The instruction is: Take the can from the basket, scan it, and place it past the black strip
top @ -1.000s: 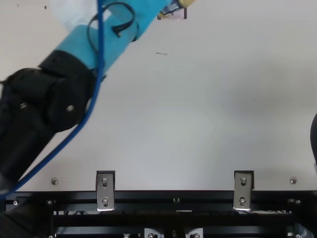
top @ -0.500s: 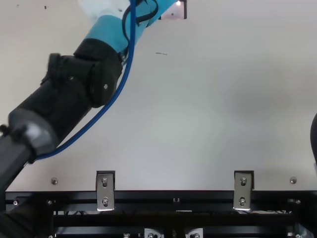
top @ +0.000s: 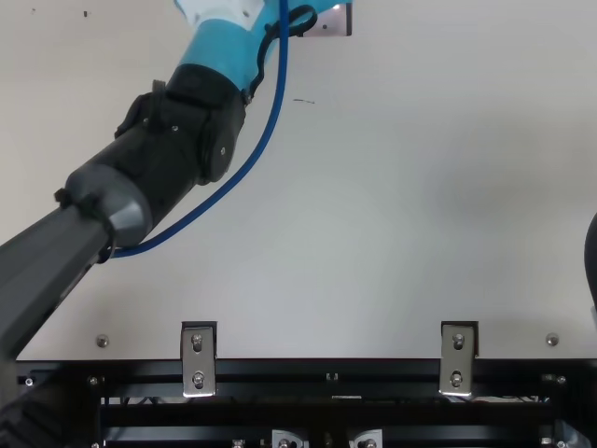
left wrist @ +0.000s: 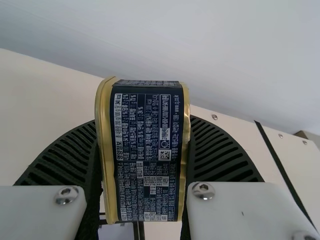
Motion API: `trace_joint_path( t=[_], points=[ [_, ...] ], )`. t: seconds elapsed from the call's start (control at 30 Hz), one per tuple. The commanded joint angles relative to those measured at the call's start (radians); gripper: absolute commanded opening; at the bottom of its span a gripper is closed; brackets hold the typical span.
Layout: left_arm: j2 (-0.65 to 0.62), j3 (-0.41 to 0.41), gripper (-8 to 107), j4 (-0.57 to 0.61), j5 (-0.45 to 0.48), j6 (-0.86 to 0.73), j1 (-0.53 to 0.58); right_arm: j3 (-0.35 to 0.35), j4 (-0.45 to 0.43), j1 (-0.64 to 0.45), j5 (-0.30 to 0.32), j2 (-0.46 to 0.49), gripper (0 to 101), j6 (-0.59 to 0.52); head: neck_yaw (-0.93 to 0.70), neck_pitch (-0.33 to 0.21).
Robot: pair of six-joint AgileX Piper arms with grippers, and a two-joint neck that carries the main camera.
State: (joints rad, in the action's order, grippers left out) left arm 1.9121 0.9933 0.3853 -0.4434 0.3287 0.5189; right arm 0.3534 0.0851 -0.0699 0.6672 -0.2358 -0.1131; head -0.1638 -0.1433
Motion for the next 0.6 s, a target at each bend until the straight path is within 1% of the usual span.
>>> trace_joint_path(
  t=[0.0,0.13,0.27,0.43,0.57],
  points=[
    [0.011,0.004,10,0.001,-0.008,-0.017,0.003,0.000,0.000,0.000,0.000,0.000,101,0.000,0.001,-0.004],
    [0.026,0.012,10,-0.003,-0.012,-0.033,0.010,0.000,0.000,0.000,0.000,0.000,101,0.000,0.001,-0.004],
    [0.016,0.012,10,-0.023,0.005,-0.024,0.023,0.000,0.000,0.000,0.000,0.000,101,0.000,0.001,-0.004],
    [-0.029,0.003,10,-0.054,0.057,-0.003,0.038,0.000,0.000,0.000,0.000,0.000,101,0.000,0.001,-0.004],
    [-0.080,-0.007,10,-0.075,0.124,-0.004,0.046,0.000,0.000,0.000,0.000,0.000,101,0.000,0.001,-0.004]
  ],
)
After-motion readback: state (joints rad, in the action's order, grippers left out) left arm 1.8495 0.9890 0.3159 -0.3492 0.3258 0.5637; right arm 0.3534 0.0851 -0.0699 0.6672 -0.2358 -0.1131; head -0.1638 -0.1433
